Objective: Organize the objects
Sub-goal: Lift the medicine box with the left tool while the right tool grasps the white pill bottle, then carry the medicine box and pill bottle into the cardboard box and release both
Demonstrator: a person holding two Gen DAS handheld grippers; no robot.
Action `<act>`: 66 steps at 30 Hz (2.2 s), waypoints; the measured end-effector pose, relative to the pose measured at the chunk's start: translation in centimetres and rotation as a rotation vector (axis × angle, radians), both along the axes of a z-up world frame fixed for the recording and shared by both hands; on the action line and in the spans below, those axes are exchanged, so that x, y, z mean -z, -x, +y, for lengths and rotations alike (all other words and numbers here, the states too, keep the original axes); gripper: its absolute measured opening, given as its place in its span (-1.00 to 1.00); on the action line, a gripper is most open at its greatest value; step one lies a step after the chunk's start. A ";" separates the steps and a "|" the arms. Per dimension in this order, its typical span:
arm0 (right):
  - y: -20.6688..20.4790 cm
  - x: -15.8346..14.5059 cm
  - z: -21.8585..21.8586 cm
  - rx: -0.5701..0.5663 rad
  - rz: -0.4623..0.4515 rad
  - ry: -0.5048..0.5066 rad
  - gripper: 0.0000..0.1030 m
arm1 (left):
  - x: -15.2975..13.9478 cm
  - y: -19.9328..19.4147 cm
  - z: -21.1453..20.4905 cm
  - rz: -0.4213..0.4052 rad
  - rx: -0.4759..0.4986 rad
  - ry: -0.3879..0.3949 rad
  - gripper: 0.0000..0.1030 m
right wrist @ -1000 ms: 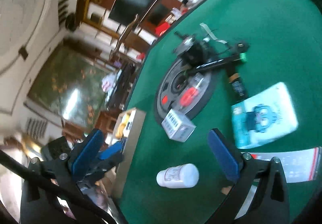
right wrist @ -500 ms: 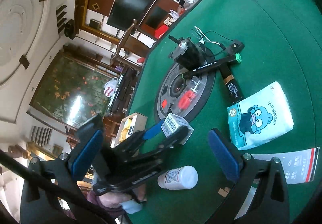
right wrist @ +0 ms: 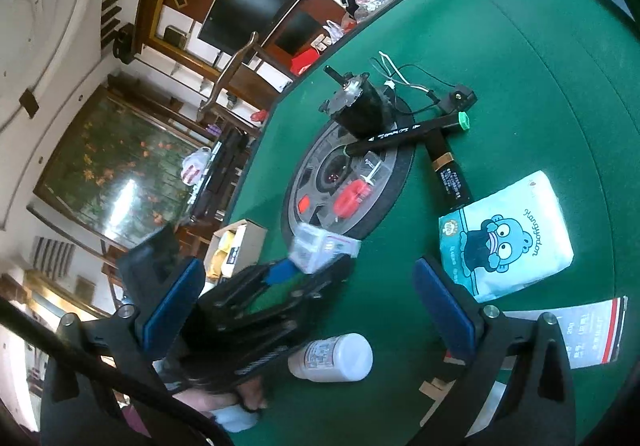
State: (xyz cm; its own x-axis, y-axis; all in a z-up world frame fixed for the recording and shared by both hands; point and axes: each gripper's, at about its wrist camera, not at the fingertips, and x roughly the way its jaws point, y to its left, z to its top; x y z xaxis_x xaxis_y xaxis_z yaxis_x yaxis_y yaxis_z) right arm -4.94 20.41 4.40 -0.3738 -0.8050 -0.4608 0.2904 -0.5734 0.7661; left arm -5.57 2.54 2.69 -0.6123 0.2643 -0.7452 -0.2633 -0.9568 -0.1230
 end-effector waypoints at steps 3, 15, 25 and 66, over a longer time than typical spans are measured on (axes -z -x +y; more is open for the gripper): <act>-0.1 0.0 -0.4 -0.011 0.009 -0.018 1.00 | -2.1 -2.1 -1.7 0.039 -0.026 -0.016 -0.24; -3.1 -1.2 -3.6 0.066 0.098 -0.325 1.00 | -7.4 -13.6 -11.5 0.189 -0.158 -0.054 -0.23; -9.4 -0.9 -5.9 0.114 -0.021 -0.377 0.97 | -4.9 -15.5 -17.5 0.165 -0.211 -0.155 -0.23; -9.8 -3.7 -26.2 -0.197 0.013 -0.425 -0.35 | 0.2 -14.4 -30.1 0.019 -0.443 -0.060 -0.23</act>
